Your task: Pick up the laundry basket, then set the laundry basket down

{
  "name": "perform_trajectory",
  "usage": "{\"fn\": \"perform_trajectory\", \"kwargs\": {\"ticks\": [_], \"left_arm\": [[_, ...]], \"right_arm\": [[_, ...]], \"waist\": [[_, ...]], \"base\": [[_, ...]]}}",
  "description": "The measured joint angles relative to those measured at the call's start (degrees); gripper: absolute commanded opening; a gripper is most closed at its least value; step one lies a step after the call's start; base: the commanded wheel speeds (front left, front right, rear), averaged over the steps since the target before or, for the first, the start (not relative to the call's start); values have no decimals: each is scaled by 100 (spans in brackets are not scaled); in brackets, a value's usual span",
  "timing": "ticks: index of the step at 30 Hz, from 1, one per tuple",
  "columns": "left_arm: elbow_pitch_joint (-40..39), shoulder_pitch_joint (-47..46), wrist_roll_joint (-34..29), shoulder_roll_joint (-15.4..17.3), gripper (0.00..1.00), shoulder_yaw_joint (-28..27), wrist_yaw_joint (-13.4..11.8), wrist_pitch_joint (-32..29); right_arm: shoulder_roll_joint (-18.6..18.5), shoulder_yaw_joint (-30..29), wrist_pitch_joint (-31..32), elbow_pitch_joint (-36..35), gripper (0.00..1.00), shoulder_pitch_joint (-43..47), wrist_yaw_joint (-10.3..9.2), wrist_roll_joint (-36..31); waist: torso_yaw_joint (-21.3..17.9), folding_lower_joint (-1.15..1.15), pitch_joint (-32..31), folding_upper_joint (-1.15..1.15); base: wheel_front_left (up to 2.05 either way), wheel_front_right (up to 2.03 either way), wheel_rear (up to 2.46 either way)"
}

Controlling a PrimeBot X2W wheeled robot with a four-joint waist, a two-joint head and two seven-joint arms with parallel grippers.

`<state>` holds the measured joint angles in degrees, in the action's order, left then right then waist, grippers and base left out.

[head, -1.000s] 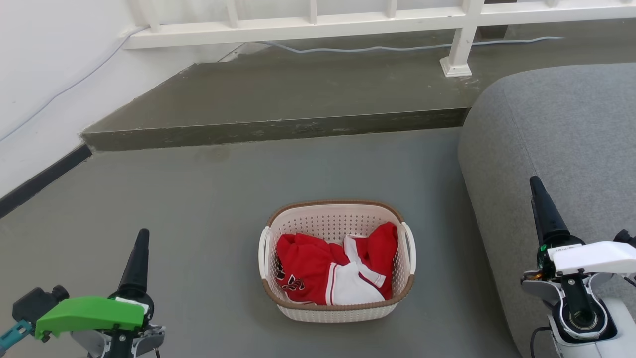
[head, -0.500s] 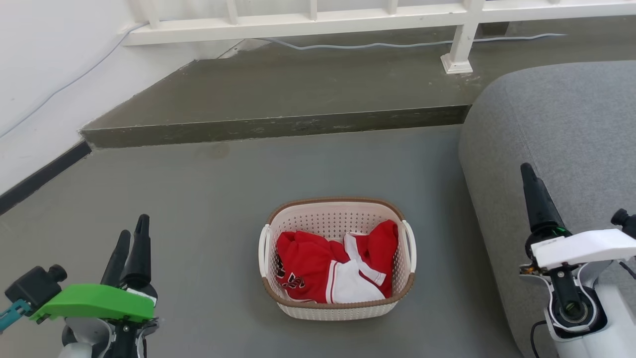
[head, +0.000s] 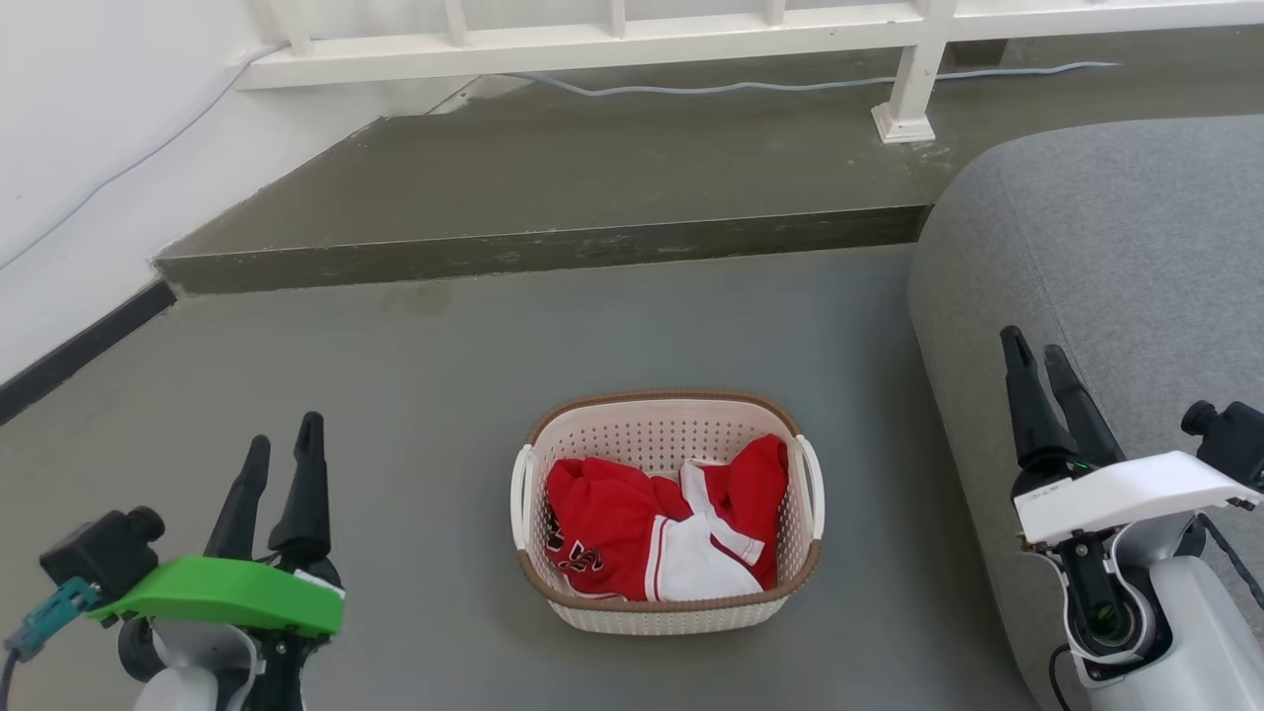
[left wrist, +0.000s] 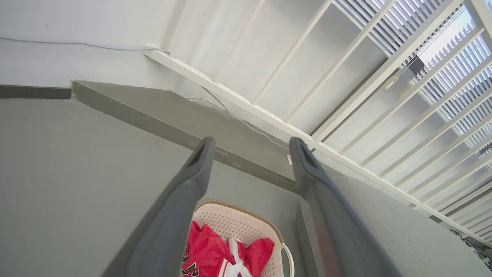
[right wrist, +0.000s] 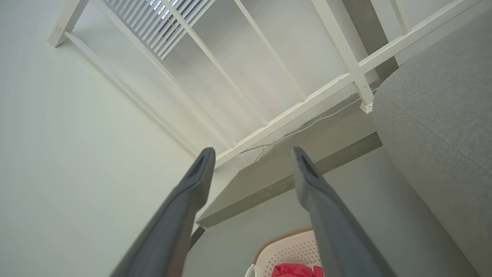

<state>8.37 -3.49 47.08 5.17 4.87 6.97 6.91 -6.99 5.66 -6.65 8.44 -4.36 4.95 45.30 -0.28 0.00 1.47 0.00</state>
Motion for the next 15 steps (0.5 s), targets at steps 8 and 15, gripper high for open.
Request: {"fn": "perform_trajectory", "kwargs": {"ticks": [8,15], "left_arm": [[-78,-7,-531,-69,100,54,0,120],[-154,-10,-1028,-83,100,83,0,231]], "right_arm": [[1,93,-131,-34,100,-29,-52,-508],[3,199,-250,-40,100,-30,-58,-1009]], "waist": [[-14,0,-12,0],[-23,0,-24,0]], "base": [[0,0,0],[0,0,0]]}}
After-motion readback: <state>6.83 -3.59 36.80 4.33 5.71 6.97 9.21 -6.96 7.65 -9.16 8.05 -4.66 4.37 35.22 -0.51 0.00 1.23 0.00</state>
